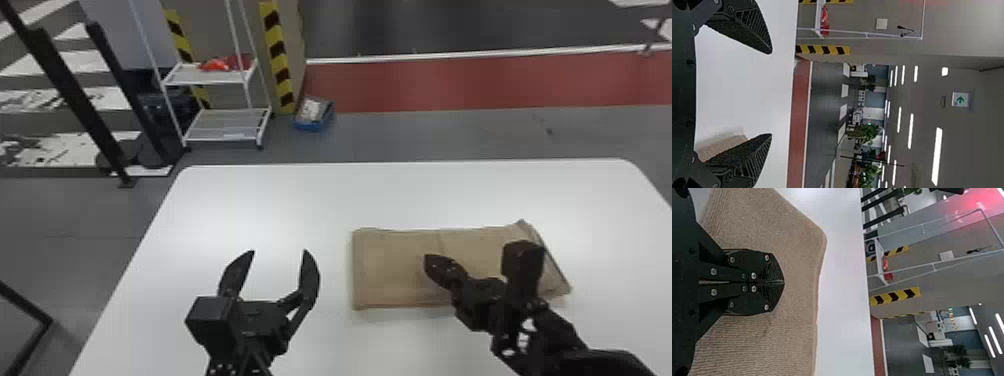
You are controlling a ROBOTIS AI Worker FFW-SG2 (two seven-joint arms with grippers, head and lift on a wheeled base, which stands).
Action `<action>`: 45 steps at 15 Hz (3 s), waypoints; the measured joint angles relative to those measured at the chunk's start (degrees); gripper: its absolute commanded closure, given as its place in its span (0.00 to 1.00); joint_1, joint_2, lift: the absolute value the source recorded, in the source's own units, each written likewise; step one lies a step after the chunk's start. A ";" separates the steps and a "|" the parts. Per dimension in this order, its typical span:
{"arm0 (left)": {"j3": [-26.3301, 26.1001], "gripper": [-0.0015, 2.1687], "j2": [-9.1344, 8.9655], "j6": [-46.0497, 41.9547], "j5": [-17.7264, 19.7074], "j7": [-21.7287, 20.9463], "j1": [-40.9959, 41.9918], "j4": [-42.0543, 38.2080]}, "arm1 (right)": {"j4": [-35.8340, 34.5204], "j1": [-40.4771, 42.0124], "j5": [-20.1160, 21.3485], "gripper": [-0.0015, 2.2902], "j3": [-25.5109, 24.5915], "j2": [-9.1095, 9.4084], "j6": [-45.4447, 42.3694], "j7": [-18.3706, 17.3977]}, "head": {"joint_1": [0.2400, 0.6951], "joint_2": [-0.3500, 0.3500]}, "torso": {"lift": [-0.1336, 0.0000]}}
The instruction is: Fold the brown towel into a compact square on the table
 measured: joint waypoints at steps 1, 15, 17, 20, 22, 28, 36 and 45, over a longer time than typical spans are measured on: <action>-0.11 0.07 0.00 -0.28 -0.04 0.00 0.03 0.00 | -2.43 1.01 -0.81 0.84 -0.46 0.00 -1.04 0.27 | 1.00 0.70 | 0.58; -13.26 0.84 -0.26 0.15 -2.22 2.41 -19.14 22.62 | -3.85 -2.25 -5.35 0.09 -24.25 -5.79 8.44 5.71 | 1.00 0.13 | 0.58; -14.09 0.91 -0.26 4.97 -1.19 2.40 -21.62 24.99 | -1.39 -3.19 -5.89 0.05 -27.04 -5.84 9.47 5.63 | 1.00 0.09 | 0.58; -15.16 0.91 -0.26 17.94 1.16 1.93 -24.89 26.26 | 1.36 -4.97 -5.90 0.05 -28.61 -5.82 12.13 5.66 | 1.00 0.05 | 0.58; -15.54 0.91 -0.26 18.08 1.00 1.23 -25.28 26.75 | 2.81 -5.88 -5.26 0.05 -27.74 -5.81 12.12 5.74 | 1.00 0.05 | 0.58; -14.94 0.91 -0.26 17.62 0.90 1.14 -25.40 27.60 | 6.43 -8.55 -3.87 0.06 -24.45 -5.59 11.59 4.79 | 1.00 0.10 | 0.58; -14.52 0.91 -0.26 17.10 0.02 1.05 -26.49 30.55 | 13.99 -14.39 -0.85 0.34 -20.51 -5.47 12.93 4.96 | 1.00 0.17 | 0.58; -14.47 0.91 -0.26 17.73 -0.12 0.78 -26.74 30.58 | 3.82 -12.35 -3.83 0.62 -18.87 -5.36 27.72 6.95 | 1.00 0.21 | 0.58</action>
